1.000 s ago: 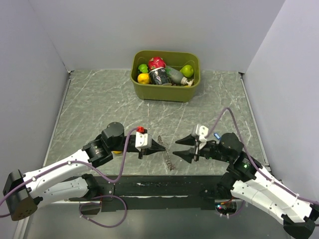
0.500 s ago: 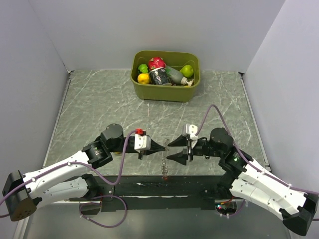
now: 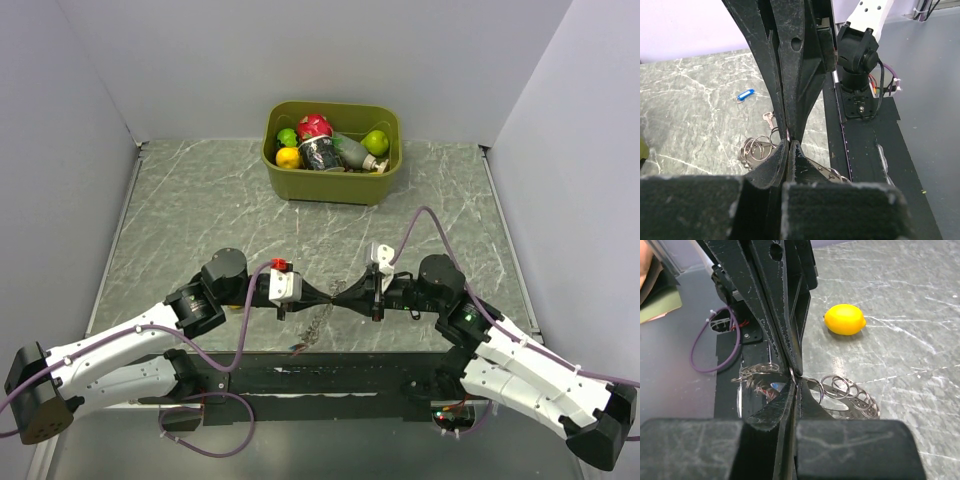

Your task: Put the keys on the keyring

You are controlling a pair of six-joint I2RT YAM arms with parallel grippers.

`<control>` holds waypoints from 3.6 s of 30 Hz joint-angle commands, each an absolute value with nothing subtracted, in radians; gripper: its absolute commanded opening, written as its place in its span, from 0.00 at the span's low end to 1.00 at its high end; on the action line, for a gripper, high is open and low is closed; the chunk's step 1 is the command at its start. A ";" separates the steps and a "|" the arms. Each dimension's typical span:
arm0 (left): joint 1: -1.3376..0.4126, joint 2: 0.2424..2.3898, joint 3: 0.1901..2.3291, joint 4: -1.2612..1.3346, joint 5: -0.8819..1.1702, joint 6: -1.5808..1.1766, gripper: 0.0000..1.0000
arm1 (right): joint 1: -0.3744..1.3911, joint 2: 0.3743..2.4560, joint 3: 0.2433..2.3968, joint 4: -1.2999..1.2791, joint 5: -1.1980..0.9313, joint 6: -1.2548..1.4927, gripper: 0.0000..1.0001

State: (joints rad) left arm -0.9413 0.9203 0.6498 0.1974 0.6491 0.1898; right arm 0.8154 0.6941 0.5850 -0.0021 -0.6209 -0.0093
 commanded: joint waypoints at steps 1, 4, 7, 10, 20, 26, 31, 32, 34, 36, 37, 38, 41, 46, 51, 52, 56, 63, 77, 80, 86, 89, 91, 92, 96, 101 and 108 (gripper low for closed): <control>-0.953 0.902 0.675 0.253 0.663 0.207 0.01 | 0.821 0.673 0.594 0.089 -0.565 0.041 0.00; -0.954 0.868 0.661 0.268 0.611 0.172 0.18 | 0.821 0.654 0.569 0.115 -0.549 0.060 0.00; -0.951 0.799 0.620 0.339 0.506 0.106 0.44 | 0.821 0.612 0.532 0.187 -0.543 0.097 0.00; -0.951 0.726 0.571 0.409 0.419 0.049 0.59 | 0.818 0.569 0.489 0.265 -0.548 0.130 0.00; -0.934 0.698 0.535 0.451 0.549 0.018 0.57 | 0.811 0.485 0.420 0.465 -0.701 0.152 0.00; -0.933 0.761 0.563 0.454 0.701 0.044 0.46 | 0.810 0.471 0.405 0.537 -0.799 0.133 0.00; -0.934 0.811 0.577 0.509 0.802 0.038 0.34 | 0.810 0.453 0.373 0.598 -0.759 0.147 0.00; -0.934 0.816 0.577 0.538 0.817 0.032 0.32 | 0.810 0.453 0.371 0.598 -0.747 0.147 0.00; -0.936 0.831 0.574 0.566 0.825 0.011 0.30 | 0.810 0.456 0.362 0.612 -0.736 0.150 0.00; -0.936 0.842 0.572 0.607 0.831 -0.027 0.29 | 0.811 0.460 0.357 0.618 -0.712 0.152 0.00; -0.936 0.853 0.575 0.615 0.831 -0.034 0.31 | 0.810 0.463 0.354 0.623 -0.706 0.156 0.00; -0.936 0.856 0.577 0.624 0.830 -0.043 0.32 | 0.810 0.462 0.351 0.626 -0.695 0.155 0.00; -0.937 0.871 0.572 0.675 0.819 -0.069 0.32 | 0.810 0.471 0.339 0.646 -0.670 0.163 0.00; -0.939 0.908 0.598 0.661 0.807 -0.069 0.32 | 0.811 0.488 0.322 0.683 -0.657 0.186 0.00; -0.942 0.937 0.612 0.666 0.818 -0.074 0.32 | 0.811 0.500 0.319 0.703 -0.658 0.195 0.00; -0.943 0.942 0.617 0.664 0.821 -0.074 0.33 | 0.810 0.499 0.319 0.706 -0.657 0.196 0.00; -0.945 0.953 0.623 0.660 0.821 -0.071 0.33 | 0.810 0.505 0.321 0.699 -0.658 0.195 0.00; -0.951 0.977 0.635 0.676 0.830 -0.083 0.31 | 0.810 0.518 0.325 0.683 -0.647 0.189 0.00; -0.965 1.002 0.646 0.670 0.828 -0.083 0.41 | 0.810 0.509 0.301 0.669 -0.539 0.202 0.00; -0.965 0.999 0.643 0.666 0.821 -0.080 0.41 | 0.810 0.500 0.288 0.678 -0.522 0.207 0.00; -0.968 1.040 0.667 0.646 0.830 -0.075 0.15 | 0.811 0.522 0.290 0.698 -0.549 0.219 0.00; -0.969 1.054 0.687 0.595 0.819 -0.049 0.20 | 0.810 0.511 0.281 0.710 -0.546 0.224 0.00; -0.969 1.040 0.677 0.594 0.795 -0.045 0.27 | 0.810 0.502 0.276 0.704 -0.543 0.222 0.00; -0.969 1.034 0.672 0.595 0.784 -0.037 0.28 | 0.810 0.497 0.276 0.701 -0.545 0.221 0.00; -0.971 1.012 0.681 0.523 0.732 -0.011 0.37 | 0.811 0.489 0.275 0.699 -0.552 0.219 0.00; -0.969 0.971 0.666 0.489 0.689 0.043 0.45 | 0.810 0.471 0.272 0.692 -0.543 0.215 0.00; -0.969 0.888 0.615 0.506 0.624 0.041 0.43 | 0.810 0.471 0.268 0.695 -0.546 0.216 0.00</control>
State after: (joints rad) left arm -0.9657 0.9310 0.6243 0.4927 0.6792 0.0200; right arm 0.8108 0.4866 0.2569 0.6140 -0.5659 0.2195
